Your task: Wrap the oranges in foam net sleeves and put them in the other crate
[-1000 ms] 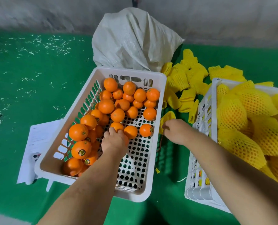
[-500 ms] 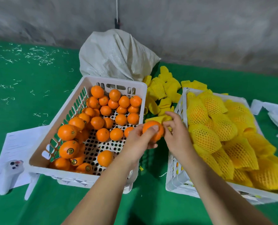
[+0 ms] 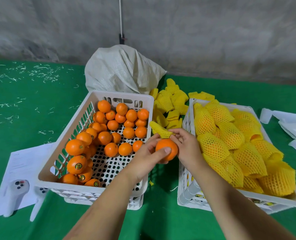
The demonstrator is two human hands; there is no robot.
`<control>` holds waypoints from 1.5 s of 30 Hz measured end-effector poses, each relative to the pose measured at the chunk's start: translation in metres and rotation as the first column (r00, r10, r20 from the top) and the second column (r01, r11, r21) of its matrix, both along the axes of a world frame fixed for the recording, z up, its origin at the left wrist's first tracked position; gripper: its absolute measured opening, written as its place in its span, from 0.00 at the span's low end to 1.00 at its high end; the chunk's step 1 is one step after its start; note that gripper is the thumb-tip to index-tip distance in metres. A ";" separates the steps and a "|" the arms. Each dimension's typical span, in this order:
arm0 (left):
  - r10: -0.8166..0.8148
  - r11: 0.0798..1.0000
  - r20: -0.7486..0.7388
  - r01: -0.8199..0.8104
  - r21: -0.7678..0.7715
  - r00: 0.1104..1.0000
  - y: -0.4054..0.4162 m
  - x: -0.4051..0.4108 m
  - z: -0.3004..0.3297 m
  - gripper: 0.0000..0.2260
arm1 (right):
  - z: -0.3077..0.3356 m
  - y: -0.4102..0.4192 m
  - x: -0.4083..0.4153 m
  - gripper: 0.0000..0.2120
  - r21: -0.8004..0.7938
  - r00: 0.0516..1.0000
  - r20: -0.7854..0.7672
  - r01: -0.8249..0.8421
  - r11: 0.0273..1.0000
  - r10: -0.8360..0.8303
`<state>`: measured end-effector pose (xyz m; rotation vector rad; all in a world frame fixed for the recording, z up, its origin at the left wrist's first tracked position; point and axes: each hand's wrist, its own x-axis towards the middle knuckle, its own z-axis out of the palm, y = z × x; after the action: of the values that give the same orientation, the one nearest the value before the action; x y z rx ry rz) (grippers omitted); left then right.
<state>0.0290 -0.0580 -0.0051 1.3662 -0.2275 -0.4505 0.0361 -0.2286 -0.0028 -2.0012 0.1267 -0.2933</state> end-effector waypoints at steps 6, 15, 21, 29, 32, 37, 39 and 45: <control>0.114 0.993 0.053 -0.115 0.030 0.992 -0.006 -0.004 0.000 0.22 | -0.004 -0.001 0.007 0.04 -0.042 0.992 0.073 0.105 0.994 -0.102; 0.226 0.944 0.259 -0.276 0.181 0.939 -0.015 -0.005 -0.012 0.31 | 0.005 -0.003 -0.001 0.05 0.225 0.998 0.033 0.048 0.973 -0.057; 0.236 0.966 0.150 -0.249 0.073 0.960 -0.014 0.000 -0.008 0.31 | 0.002 -0.004 -0.024 0.02 0.237 1.000 -0.021 -0.016 0.971 0.022; -0.052 0.954 0.217 -0.015 0.298 0.975 -0.014 -0.010 0.000 0.42 | 0.003 -0.008 -0.037 0.13 0.193 0.997 -0.061 -0.033 0.981 0.046; -0.146 0.923 0.267 0.034 0.382 0.953 -0.011 -0.010 -0.001 0.37 | 0.005 -0.009 -0.036 0.15 0.245 0.998 -0.058 0.021 0.969 -0.007; 0.036 0.949 0.307 -0.129 0.287 0.951 -0.015 -0.010 -0.007 0.31 | 0.006 -0.011 -0.041 0.13 0.330 0.991 0.004 0.124 0.936 -0.133; 0.139 0.956 0.234 -0.192 0.220 0.962 -0.015 -0.007 -0.008 0.31 | 0.004 -0.009 -0.045 0.13 0.277 0.993 0.072 0.069 0.958 -0.093; 0.292 0.929 0.266 -0.339 0.148 0.919 -0.015 -0.009 -0.010 0.32 | 0.002 0.001 -0.044 0.12 0.199 0.993 0.067 -0.108 0.974 0.096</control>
<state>0.0198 -0.0734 -0.0155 1.6153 -0.1574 -0.0327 -0.0079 -0.2274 -0.0003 -1.7897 0.0163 -0.2602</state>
